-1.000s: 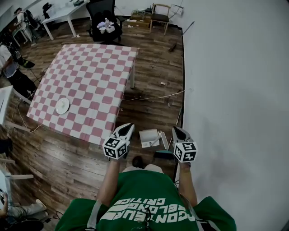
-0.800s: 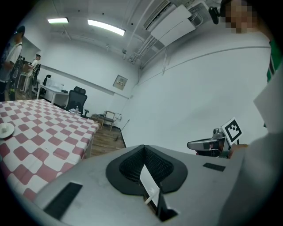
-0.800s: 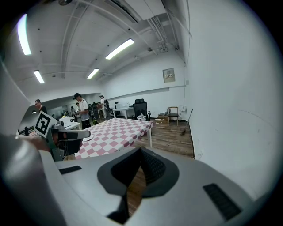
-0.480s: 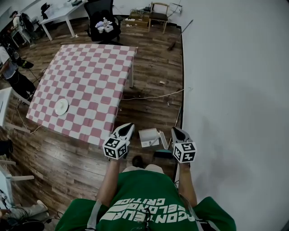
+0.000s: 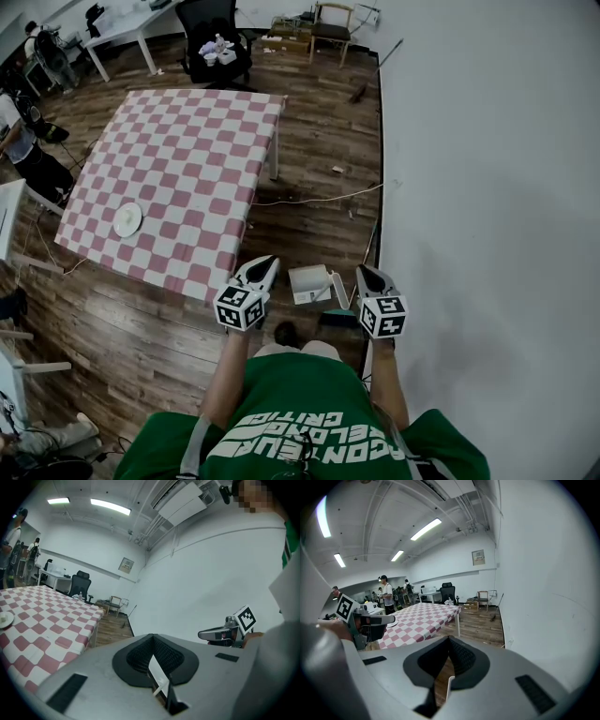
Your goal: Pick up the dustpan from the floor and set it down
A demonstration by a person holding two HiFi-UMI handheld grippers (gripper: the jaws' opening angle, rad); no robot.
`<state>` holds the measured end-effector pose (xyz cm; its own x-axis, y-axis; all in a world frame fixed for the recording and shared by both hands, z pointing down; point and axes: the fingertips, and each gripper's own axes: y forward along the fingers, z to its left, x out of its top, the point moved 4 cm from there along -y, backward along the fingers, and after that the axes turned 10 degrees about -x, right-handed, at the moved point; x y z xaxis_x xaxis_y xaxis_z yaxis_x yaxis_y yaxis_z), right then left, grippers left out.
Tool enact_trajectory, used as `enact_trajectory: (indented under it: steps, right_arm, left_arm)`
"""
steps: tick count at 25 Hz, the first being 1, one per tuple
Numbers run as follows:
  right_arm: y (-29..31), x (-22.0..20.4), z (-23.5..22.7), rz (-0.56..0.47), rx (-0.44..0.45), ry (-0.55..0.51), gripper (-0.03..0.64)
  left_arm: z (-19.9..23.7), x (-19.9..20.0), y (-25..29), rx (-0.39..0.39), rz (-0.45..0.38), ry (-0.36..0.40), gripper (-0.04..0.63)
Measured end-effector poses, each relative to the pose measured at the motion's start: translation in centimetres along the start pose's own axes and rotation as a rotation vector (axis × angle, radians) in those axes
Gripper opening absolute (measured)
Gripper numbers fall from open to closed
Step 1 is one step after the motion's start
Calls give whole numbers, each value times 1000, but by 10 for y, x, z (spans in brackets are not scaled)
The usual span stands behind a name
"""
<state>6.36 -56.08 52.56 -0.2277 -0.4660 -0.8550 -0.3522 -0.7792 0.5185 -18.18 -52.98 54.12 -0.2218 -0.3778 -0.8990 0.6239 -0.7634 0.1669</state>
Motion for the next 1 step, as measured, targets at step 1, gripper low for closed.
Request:
enact_trajectory:
  steps: [1]
  right_arm:
    - [1, 0, 0, 2, 0, -1, 8]
  left_arm:
    - [1, 0, 0, 1, 0, 0, 3]
